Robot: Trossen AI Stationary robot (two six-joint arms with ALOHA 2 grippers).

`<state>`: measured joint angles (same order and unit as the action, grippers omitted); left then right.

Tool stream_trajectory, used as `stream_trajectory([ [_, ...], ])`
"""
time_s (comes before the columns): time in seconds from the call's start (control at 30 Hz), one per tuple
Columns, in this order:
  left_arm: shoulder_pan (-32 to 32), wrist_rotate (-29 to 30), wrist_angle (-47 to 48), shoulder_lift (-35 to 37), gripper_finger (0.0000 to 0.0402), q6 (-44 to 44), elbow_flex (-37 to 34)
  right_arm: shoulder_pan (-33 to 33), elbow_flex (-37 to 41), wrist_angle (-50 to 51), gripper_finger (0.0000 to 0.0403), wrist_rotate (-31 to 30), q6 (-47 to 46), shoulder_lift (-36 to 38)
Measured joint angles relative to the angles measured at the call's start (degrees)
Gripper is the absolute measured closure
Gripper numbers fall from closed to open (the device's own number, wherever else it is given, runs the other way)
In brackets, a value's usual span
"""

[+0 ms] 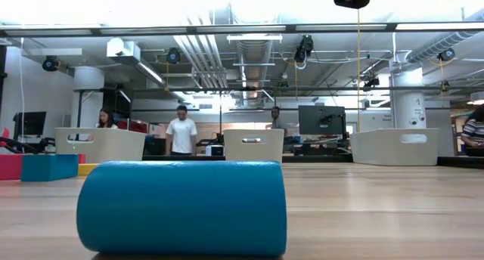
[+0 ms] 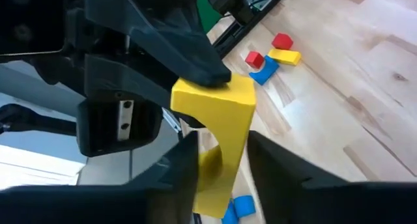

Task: Sort blocks
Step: Put the yellow block into the right gray bin

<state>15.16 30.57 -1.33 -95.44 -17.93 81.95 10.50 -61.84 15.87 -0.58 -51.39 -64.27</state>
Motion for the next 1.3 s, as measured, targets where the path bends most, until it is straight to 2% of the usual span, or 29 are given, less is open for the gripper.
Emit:
stream_trajectory([
  [0.2, 0.02, 0.1, 0.39, 0.0, 0.0381, -0.15, 0.81, -0.04, 0.0, -0.1, 0.0377, -1.09, 1.0, 0.0],
  [0.53, 0.1, 6.02, 1.02, 0.0, 0.0284, 1.36, 0.85, -1.01, -0.3, 1.29, 0.0379, -1.23, 1.41, -0.01],
  [0.67, 0.04, 9.82, 2.81, 0.27, 0.0256, 2.31, 0.85, -4.75, -2.45, 10.69, 0.0379, -1.89, -0.46, 0.02],
  [0.8, 0.02, 10.08, 5.27, 0.85, 0.0244, 5.46, 0.92, -12.6, -7.58, 26.24, 0.0379, -4.74, 0.09, -0.85],
  [0.97, 0.23, 9.83, 9.06, 1.09, 0.0244, 12.1, 0.92, -26.06, -12.94, 42.24, 0.0379, -6.18, 7.11, -3.39],
  [1.17, 0.89, 9.48, 15.13, 1.8, 0.0247, 18.98, 0.92, -42.77, -15.08, 50.87, 0.038, -13.38, 18.34, -8.26],
  [1.3, 1.68, 9.46, 19.85, 3.31, 0.0247, 24.36, 0.92, -52.11, -14.63, 54.57, 0.038, -15.61, 22.88, -12.27],
])
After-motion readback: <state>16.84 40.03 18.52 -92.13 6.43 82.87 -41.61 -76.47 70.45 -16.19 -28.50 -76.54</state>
